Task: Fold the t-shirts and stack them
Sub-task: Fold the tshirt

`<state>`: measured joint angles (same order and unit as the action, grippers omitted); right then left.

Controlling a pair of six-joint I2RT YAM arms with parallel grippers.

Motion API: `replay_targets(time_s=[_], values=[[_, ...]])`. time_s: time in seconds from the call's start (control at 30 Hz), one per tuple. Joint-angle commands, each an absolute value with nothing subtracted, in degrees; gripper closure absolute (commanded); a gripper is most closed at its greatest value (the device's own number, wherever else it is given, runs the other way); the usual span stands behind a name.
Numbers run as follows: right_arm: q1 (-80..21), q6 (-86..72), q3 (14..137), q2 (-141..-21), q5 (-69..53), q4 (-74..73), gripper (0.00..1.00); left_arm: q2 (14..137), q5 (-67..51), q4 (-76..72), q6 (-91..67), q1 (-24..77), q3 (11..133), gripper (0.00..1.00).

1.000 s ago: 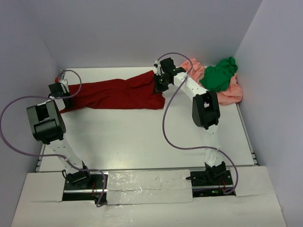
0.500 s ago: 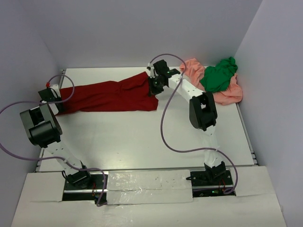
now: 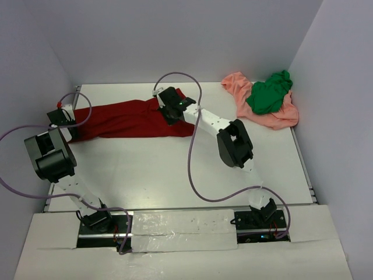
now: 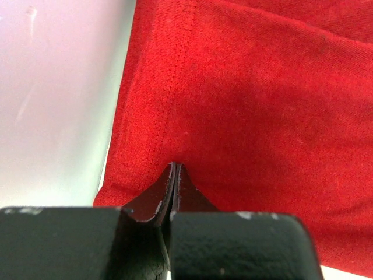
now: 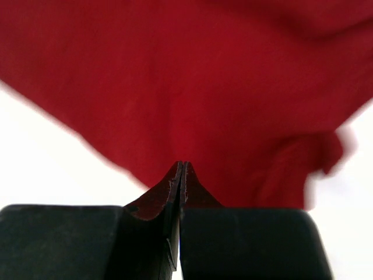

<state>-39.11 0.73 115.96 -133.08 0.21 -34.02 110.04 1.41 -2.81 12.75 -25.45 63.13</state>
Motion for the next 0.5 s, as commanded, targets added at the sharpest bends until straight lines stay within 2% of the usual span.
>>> replay_targets(time_s=[0.0, 0.2, 0.47], values=[[-39.37, 8.08, 120.41, -134.21, 16.31, -26.55, 1.0, 108.02, -0.79, 1.58, 12.75, -25.4, 61.88, 1.0], [-39.38, 13.53, 123.66, -137.63, 23.11, -21.8, 1.0, 106.27, -1.84, 1.41, 12.39, -25.05, 61.0, 1.0], [-35.78, 3.17, 138.24, -145.81, 6.52, -37.87, 1.0, 104.42, -2.02, 1.58, 12.48, -24.87, 60.38, 1.0]])
